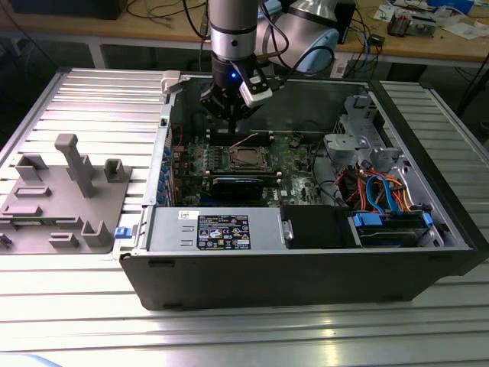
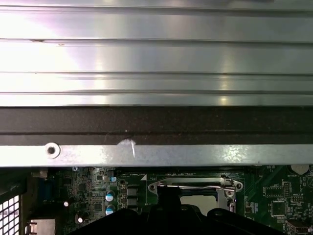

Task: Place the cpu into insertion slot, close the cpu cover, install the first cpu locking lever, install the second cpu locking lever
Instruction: 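Install the first cpu locking lever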

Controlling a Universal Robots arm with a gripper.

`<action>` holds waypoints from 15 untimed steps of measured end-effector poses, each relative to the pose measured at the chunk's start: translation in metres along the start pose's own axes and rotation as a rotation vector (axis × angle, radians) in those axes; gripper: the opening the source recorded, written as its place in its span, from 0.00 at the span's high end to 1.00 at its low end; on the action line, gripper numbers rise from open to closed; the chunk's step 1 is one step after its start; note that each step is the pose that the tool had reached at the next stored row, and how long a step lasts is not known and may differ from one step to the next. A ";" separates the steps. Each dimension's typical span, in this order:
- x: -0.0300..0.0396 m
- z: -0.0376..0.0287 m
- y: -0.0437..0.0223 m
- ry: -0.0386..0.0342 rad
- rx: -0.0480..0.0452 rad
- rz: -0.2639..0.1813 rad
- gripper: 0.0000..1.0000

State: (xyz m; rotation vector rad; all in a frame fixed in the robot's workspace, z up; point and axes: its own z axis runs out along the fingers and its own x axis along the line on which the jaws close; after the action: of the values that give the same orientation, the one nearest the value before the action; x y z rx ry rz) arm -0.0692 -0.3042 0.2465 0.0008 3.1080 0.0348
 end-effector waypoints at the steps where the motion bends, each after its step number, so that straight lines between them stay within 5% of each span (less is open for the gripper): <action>1: 0.0000 0.0000 0.0000 0.0000 0.0002 0.000 0.89; 15: -0.0063 0.0038 0.0005 0.0001 0.0001 -0.005 0.89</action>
State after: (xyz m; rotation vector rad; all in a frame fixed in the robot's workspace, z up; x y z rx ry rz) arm -0.0628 -0.3036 0.2430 -0.0070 3.1081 0.0345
